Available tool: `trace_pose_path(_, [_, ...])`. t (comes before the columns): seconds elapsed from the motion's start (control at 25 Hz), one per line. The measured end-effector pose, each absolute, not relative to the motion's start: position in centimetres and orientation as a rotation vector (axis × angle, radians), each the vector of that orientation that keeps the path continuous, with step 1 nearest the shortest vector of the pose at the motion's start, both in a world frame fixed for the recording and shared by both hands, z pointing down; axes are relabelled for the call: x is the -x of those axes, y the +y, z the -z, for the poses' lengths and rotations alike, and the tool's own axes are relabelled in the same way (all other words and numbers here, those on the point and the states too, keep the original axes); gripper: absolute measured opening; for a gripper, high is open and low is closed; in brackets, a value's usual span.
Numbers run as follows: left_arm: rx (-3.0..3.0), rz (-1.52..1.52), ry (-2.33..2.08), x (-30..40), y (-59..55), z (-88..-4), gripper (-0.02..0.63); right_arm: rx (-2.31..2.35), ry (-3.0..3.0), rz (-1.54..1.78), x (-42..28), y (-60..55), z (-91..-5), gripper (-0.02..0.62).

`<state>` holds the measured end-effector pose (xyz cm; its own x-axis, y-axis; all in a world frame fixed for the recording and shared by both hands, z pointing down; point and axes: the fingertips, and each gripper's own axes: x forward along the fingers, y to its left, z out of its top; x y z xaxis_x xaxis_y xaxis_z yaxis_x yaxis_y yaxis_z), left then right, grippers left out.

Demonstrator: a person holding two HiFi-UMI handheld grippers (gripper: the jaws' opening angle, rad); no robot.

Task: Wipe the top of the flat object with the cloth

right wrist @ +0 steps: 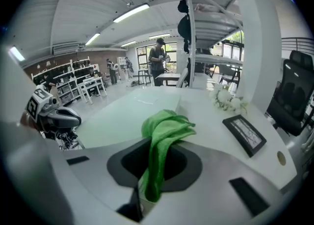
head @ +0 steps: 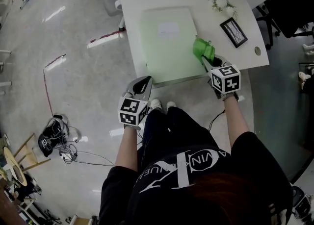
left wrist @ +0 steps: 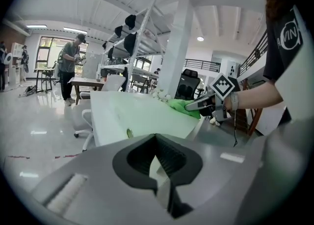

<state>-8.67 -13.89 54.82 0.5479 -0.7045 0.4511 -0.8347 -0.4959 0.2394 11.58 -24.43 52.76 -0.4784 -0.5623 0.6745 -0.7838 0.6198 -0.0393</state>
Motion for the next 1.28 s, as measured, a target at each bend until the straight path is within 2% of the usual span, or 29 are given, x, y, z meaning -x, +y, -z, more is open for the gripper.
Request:
trace_pose_path(0.36, [-2.255,-0.353,-1.436,10.8,-12.3,-54.4,0.011,-1.155,-2.292,-0.276,-12.6,-25.2,-49.0,0.046])
trace_pose_path(0.6, [-2.237,-0.36,-1.478,11.6,-11.1,-54.3,0.011,-0.93,-2.466,-0.251,-5.2,-22.0,-46.9,0.047])
trace_pose_path(0.92, [-2.223,-0.337,-1.546,13.1,-9.9,-53.1,0.011,-0.53,-2.562,-0.244,6.1,-15.7,-48.4,0.046])
trace_pose_path(1.28, [-2.159,-0.316,-1.611,15.2,-8.4,-53.1,0.011,-0.297,-2.479,-0.195,10.0,-11.8,-51.8,0.046])
